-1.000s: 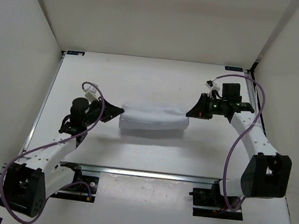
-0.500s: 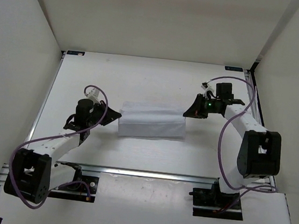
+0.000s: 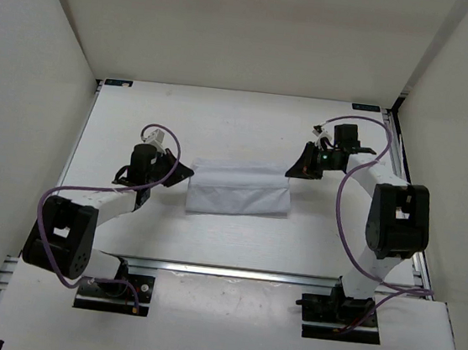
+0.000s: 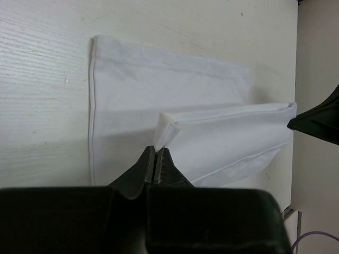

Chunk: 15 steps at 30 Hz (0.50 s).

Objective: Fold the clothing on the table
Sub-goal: Fold the skirt

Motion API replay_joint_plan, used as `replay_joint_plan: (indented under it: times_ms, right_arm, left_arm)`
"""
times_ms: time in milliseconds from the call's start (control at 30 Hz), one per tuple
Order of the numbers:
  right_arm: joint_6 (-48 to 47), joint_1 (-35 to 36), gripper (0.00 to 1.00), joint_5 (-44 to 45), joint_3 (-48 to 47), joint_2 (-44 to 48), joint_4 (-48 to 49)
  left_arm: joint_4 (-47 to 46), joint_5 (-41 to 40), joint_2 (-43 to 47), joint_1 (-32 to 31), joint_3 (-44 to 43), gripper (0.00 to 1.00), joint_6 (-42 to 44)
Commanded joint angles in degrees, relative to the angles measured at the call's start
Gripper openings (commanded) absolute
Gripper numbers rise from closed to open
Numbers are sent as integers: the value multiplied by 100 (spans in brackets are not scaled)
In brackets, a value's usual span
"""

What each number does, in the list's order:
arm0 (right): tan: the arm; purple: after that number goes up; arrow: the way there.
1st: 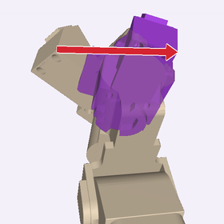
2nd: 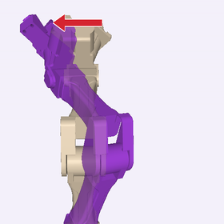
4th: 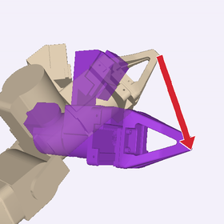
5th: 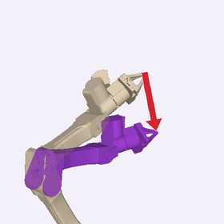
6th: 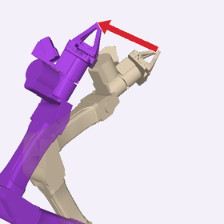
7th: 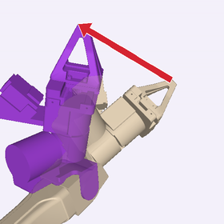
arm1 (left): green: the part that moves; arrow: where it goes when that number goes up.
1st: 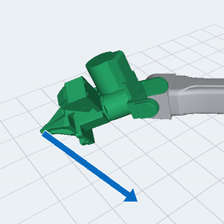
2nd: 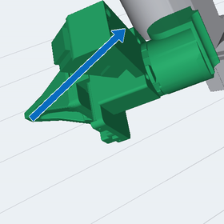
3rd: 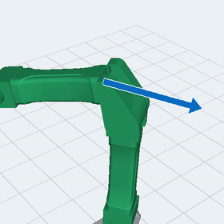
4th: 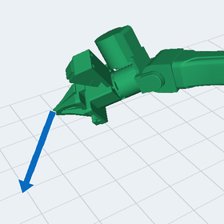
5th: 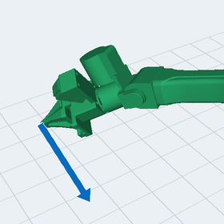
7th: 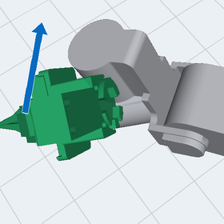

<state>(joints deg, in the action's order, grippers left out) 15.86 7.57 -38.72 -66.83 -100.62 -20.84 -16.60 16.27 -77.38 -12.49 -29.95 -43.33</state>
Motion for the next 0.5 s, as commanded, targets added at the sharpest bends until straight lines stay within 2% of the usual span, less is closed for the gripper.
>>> replay_joint_plan:
  times_ms: [0,467]
  right_arm:
    - [-153,-124,0,119,-462,-177,107]
    - [-241,-186,0,-4,-1034,-1056,-113]
  left_arm:
    - [-177,-273,-241,-25,-335,0,176]
    - [-98,-537,-1191,-96,-880,3,220]
